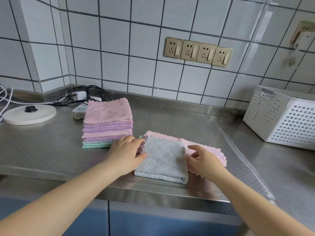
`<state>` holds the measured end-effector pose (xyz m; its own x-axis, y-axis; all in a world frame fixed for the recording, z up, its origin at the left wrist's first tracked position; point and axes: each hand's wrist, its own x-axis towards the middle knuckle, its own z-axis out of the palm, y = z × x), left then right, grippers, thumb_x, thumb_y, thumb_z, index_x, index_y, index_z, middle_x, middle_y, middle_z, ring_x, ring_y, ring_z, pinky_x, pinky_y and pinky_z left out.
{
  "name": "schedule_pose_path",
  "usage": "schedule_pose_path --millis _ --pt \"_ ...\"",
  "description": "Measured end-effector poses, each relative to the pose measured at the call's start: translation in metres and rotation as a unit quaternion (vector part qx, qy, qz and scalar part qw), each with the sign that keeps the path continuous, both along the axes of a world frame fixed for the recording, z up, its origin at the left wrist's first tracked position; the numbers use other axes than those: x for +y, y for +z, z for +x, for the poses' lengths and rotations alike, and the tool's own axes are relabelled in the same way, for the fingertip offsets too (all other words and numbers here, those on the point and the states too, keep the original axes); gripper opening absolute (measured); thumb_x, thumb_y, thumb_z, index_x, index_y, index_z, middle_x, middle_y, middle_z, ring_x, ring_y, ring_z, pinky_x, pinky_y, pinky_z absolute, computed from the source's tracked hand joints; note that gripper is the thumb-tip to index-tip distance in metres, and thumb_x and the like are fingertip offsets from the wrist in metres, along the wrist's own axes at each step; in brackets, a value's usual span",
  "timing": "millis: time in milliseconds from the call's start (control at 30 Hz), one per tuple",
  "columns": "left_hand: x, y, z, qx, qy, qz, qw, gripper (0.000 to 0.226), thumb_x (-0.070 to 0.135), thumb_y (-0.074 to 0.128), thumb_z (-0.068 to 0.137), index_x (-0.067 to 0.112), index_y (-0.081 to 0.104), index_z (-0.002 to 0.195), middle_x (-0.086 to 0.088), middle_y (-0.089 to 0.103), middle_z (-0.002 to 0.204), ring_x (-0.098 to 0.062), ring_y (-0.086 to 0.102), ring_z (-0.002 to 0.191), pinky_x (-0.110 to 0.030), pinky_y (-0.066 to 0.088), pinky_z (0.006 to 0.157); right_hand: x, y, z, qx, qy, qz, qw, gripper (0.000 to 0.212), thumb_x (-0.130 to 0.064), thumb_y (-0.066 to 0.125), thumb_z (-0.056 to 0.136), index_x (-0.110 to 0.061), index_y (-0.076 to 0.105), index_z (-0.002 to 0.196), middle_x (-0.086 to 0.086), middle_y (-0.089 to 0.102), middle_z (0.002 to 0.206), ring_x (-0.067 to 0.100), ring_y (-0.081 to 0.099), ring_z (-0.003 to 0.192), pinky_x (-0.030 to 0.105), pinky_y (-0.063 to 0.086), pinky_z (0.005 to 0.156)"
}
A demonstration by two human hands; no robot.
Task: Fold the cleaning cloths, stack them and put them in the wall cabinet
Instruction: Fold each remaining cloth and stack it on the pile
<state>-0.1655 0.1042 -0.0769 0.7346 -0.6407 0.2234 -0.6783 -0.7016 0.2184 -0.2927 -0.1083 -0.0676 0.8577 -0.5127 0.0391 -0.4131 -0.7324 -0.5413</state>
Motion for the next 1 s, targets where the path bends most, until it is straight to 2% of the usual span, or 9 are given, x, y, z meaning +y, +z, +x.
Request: schedule_pose_path --millis 67,133,233,333,467,533,700,900,1000 --pt "0.000 0.005 -0.001 0.071 -0.004 -0.023 0.997 0.048 0.046 0.050 0.090 0.025 0.045 0.133 0.002 0.056 0.118 -0.018 0.053 0.108 -0.032 0.044 0.092 0.002 0.003 0.005 -0.005 0.005 0.110 0.994 0.034 -0.033 0.055 0.091 -0.027 0.050 0.124 -0.007 0.062 0.066 0.006 0.052 0.040 0.018 0.040 0.043" --pt "-0.003 0.008 -0.004 0.138 -0.010 -0.054 0.989 0.047 0.041 0.055 0.089 0.022 0.048 0.131 0.002 0.057 0.111 -0.017 0.057 0.098 -0.031 0.047 0.086 0.006 0.006 0.010 -0.031 0.004 0.202 0.979 0.030 -0.027 0.060 0.089 -0.025 0.053 0.117 -0.004 0.056 0.057 0.014 0.047 0.041 0.020 0.037 0.043" --pt "-0.006 0.009 -0.003 0.188 -0.008 -0.088 0.978 0.047 0.033 0.059 0.089 0.021 0.047 0.132 0.001 0.057 0.115 -0.016 0.058 0.099 -0.028 0.045 0.087 0.014 0.011 0.012 -0.080 -0.020 0.354 0.932 0.033 -0.018 0.066 0.085 -0.024 0.057 0.116 0.009 0.061 0.079 0.025 0.050 0.065 0.028 0.034 0.050" --pt "-0.003 0.011 -0.001 0.244 -0.002 -0.136 0.960 0.044 0.029 0.062 0.087 0.024 0.050 0.129 0.001 0.056 0.120 -0.013 0.058 0.100 -0.025 0.044 0.087 0.024 0.015 0.012 -0.092 0.001 0.479 0.873 0.035 -0.008 0.063 0.087 -0.028 0.059 0.115 0.016 0.067 0.108 0.025 0.058 0.083 0.031 0.049 0.062" --pt "0.006 0.018 0.002 0.298 0.002 -0.204 0.932 0.037 0.028 0.060 0.089 0.024 0.053 0.125 0.006 0.055 0.117 -0.007 0.054 0.100 -0.020 0.043 0.077 0.030 0.031 0.017 -0.109 0.060 0.519 0.846 0.038 0.001 0.055 0.089 -0.023 0.058 0.118 0.016 0.065 0.113 0.027 0.064 0.084 0.036 0.056 0.067" --pt "0.009 0.024 0.004 0.314 0.006 -0.251 0.916 0.039 0.033 0.059 0.089 0.026 0.052 0.127 0.009 0.054 0.116 -0.005 0.054 0.104 -0.022 0.044 0.086 0.030 0.047 0.021 -0.151 0.080 0.549 0.818 0.038 0.001 0.054 0.089 -0.022 0.058 0.118 0.017 0.067 0.110 0.029 0.068 0.084 0.038 0.058 0.069" --pt "0.020 0.060 0.011 0.430 -0.012 -0.441 0.788 0.047 0.022 0.057 0.092 0.036 0.041 0.134 0.006 0.056 0.124 -0.011 0.056 0.110 -0.037 0.045 0.096 0.037 0.091 0.044 -0.196 0.146 0.575 0.781 0.036 -0.001 0.052 0.089 -0.024 0.061 0.115 0.011 0.074 0.095 0.024 0.071 0.077 0.031 0.059 0.065" --pt "0.054 0.109 0.056 0.258 -0.026 -0.457 0.851 0.045 0.009 0.055 0.092 0.028 0.049 0.133 0.006 0.042 0.143 0.001 0.035 0.118 -0.021 0.025 0.099 0.066 0.121 0.110 -0.223 0.160 0.547 0.791 0.027 -0.005 0.051 0.093 -0.017 0.063 0.114 -0.004 0.074 0.087 0.006 0.070 0.073 0.017 0.048 0.044" --pt "0.069 0.112 0.089 0.206 0.014 -0.404 0.891 0.043 0.016 0.057 0.091 0.028 0.050 0.132 0.004 0.042 0.145 -0.007 0.037 0.128 -0.023 0.025 0.101 0.079 0.123 0.149 -0.150 0.158 0.444 0.869 0.026 -0.012 0.054 0.094 -0.023 0.065 0.115 -0.003 0.064 0.079 0.009 0.050 0.056 0.018 0.042 0.047"
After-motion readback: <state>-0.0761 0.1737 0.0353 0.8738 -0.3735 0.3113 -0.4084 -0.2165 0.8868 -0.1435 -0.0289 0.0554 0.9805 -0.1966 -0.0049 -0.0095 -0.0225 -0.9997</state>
